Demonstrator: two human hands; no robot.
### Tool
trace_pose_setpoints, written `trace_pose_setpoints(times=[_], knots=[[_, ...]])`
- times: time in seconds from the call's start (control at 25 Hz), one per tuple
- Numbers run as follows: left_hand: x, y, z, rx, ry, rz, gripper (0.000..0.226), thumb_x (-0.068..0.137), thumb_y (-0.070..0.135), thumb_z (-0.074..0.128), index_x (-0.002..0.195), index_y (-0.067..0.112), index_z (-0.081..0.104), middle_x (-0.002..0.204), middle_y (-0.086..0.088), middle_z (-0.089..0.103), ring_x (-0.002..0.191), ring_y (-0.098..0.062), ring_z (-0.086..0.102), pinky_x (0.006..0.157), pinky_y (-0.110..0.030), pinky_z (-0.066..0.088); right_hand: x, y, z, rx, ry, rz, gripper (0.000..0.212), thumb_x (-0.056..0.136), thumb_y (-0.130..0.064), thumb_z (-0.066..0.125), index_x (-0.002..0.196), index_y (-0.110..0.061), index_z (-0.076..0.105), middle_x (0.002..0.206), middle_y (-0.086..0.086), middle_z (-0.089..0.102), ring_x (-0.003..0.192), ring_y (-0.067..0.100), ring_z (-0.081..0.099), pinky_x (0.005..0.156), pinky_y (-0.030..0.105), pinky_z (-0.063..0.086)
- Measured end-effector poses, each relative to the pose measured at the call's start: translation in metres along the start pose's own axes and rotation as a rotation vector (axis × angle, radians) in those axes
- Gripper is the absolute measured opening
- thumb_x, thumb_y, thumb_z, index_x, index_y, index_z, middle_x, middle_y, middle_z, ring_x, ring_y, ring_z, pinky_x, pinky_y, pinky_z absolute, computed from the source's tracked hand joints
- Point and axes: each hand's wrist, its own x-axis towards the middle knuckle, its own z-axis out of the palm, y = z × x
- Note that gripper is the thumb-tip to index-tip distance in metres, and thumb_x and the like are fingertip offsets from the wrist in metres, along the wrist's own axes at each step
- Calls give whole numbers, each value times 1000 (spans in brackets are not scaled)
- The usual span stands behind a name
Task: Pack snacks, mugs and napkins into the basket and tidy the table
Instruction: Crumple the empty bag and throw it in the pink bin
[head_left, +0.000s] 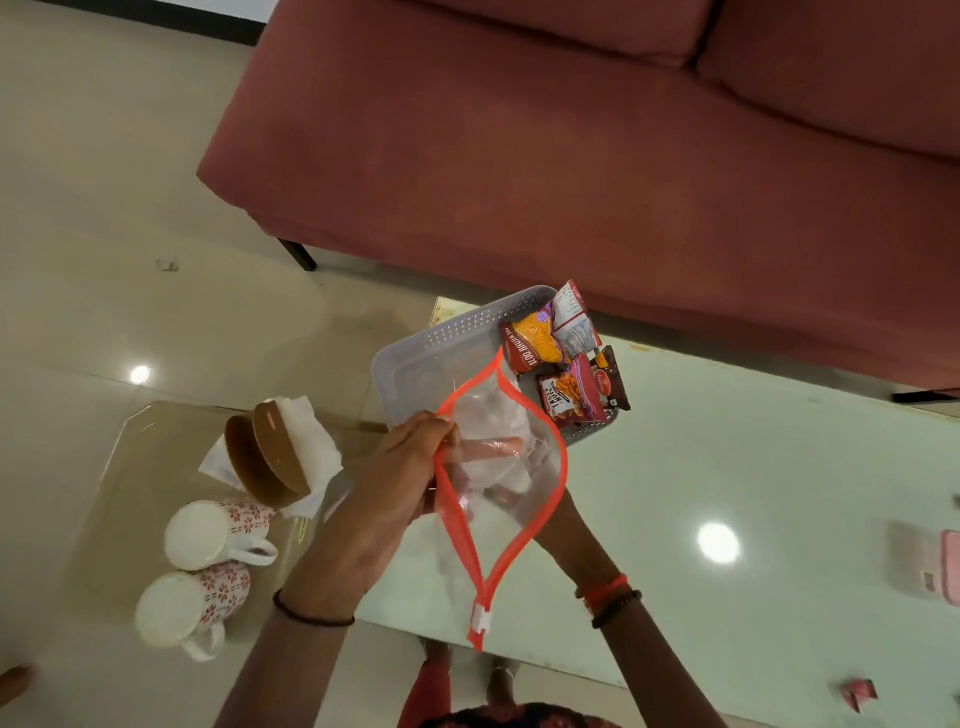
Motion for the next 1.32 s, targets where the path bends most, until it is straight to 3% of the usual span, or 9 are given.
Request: trace_pose_setpoints(times=[0.08, 0.28, 0.4, 0.52, 0.64, 0.84, 1.04, 1.16, 1.32], knots=[[0, -5, -3, -40, 14, 17, 32, 97, 20, 39, 66, 14, 46, 92, -34, 61, 34, -11, 49, 39, -20, 46, -12, -3, -5, 249, 60, 121, 32, 86, -9, 62, 116, -21, 60, 116, 5, 66, 110, 23, 61, 100, 48, 48], [26, -25, -38, 213, 348, 74, 29, 95, 9, 46, 67, 9, 54, 45, 3, 58, 37, -5, 53, 35, -13, 42, -30, 1, -34, 554, 76, 336, 32, 89, 1, 47, 115, -11, 61, 102, 5, 70, 91, 20, 67, 70, 30, 59], [34, -52, -39, 446, 284, -5, 13, 91, 5, 53, 93, -3, 62, 68, -9, 59, 56, -16, 57, 50, -18, 49, -42, -5, -45, 712, 105, 273, 39, 84, 9, 49, 116, -12, 54, 104, 8, 70, 84, 18, 72, 63, 28, 59], [21, -59, -31, 611, 399, 104, 18, 90, 8, 54, 106, 1, 61, 107, -17, 64, 100, -33, 60, 88, -39, 47, -54, -10, -63, 479, 294, 198, 37, 84, -1, 59, 115, -19, 52, 102, 10, 70, 87, 24, 70, 68, 36, 59], [-24, -40, -14, 712, 661, 469, 18, 89, 26, 55, 101, 16, 66, 103, -2, 65, 88, 1, 51, 85, -24, 41, -65, -12, -82, 56, 519, 209, 34, 82, 2, 57, 113, -11, 58, 107, 5, 65, 103, 27, 62, 77, 29, 54], [-115, -50, 70, 915, 205, 724, 34, 84, 54, 50, 116, 46, 52, 108, 50, 50, 78, 16, 56, 66, 1, 40, -91, -16, -89, -360, 533, 114, 37, 80, 5, 53, 115, -5, 60, 120, 10, 57, 92, 13, 50, 66, -3, 37], [-118, -104, 98, 1364, 88, 314, 93, 76, 67, 51, 146, 39, -4, 154, 26, 11, 109, -6, 61, 85, -24, 50, -139, -29, -93, 10, 283, 201, 33, 81, 3, 56, 110, -8, 68, 105, 3, 69, 81, 14, 67, 65, 17, 52], [-117, -119, 98, 1129, 51, 210, 92, 65, 70, 63, 142, 42, 21, 138, 15, 50, 118, -13, 56, 89, -30, 45, -165, -33, -101, 415, 139, 333, 26, 87, 2, 54, 107, -2, 69, 90, 10, 72, 66, 12, 68, 58, 19, 56], [-128, -140, 118, 1112, 133, 246, 45, 65, 71, 58, 92, 34, 57, 80, 19, 61, 74, -10, 60, 57, -20, 38, -202, -24, -103, 655, 59, 387, 26, 89, 2, 51, 109, 3, 67, 101, 21, 70, 84, 27, 68, 79, 33, 57]])
